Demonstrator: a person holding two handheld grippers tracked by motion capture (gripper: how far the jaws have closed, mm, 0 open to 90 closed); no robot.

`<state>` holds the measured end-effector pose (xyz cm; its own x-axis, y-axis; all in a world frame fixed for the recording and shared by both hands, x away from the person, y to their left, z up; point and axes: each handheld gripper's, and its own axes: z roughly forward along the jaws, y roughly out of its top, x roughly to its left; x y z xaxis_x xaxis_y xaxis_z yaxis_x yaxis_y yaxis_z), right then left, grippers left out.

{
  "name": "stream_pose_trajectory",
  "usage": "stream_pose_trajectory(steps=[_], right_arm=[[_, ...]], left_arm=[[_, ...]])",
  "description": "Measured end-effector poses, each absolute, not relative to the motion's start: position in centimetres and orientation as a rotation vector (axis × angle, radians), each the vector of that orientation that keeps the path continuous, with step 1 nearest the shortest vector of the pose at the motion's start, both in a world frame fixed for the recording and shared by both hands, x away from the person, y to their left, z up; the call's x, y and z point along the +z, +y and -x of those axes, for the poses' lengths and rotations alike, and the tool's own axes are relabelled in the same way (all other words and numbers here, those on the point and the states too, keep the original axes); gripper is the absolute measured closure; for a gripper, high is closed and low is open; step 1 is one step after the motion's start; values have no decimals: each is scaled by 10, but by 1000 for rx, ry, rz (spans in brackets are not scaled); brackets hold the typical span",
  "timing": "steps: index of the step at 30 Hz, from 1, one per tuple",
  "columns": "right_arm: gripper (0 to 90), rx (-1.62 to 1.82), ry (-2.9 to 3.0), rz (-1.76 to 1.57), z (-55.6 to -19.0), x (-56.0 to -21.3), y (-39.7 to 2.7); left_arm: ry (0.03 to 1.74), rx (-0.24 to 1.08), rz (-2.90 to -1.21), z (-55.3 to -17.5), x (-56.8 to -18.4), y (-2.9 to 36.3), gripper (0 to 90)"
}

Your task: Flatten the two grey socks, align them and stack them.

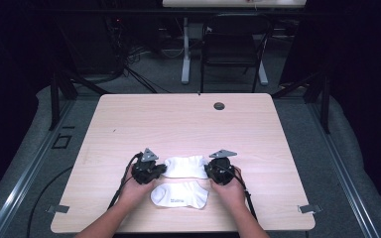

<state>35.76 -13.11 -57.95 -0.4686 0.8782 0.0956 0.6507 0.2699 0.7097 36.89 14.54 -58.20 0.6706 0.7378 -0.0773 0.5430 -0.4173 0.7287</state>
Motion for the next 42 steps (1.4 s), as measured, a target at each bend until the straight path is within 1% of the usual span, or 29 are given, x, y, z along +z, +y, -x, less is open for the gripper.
stream_pose_trajectory(steps=[4,13,21,29,42], right_arm=[[855,1004,2235,-1401,-357,-579,-131],[860,1062,2214,-1422,-355,-575,-133],[859,1110,2203,-1412,-353,-563,-131],[860,1141,2207,-1371,-347,-549,-127],[860,1173,2216,-1352,-333,-539,-128]], left_arm=[[996,341,-2131,-369,-581,145,870],[1009,364,-2092,-367,-575,149,873],[1009,370,-2069,-364,-567,156,873],[998,375,-2056,-356,-555,160,872],[952,367,-2042,-336,-542,167,872]])
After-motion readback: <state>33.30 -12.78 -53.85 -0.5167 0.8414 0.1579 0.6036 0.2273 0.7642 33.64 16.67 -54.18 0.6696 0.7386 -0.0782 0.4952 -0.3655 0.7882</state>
